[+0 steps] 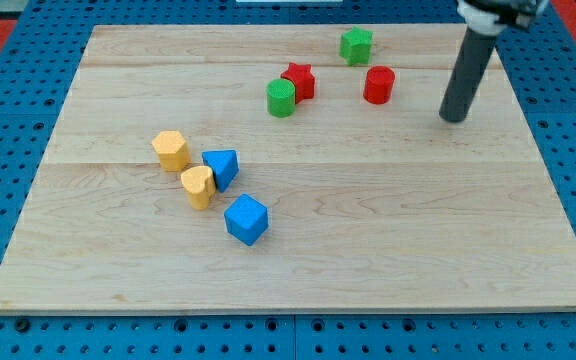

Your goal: Push the blue cube into the yellow heart

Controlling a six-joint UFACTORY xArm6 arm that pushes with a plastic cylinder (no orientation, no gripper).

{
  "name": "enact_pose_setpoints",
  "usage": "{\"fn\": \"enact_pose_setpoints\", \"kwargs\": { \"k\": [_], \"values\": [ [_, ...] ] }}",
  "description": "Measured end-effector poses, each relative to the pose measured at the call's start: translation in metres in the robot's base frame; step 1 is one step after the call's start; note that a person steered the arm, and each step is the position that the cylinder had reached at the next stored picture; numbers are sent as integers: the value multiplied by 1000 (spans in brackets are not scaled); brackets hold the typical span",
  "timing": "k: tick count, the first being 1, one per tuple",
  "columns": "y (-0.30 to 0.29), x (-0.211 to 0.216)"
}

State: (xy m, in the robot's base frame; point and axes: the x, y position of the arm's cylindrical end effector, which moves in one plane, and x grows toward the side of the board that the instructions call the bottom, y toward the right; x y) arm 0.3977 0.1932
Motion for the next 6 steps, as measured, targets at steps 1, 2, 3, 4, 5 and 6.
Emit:
{"fn": "enact_pose_setpoints", "kwargs": {
  "k": [1,2,3,4,5,6],
  "values": [
    [-26,68],
    [-70,139],
    [-125,187],
    [-177,187],
    [-222,173],
    [-195,139]
  ]
}}
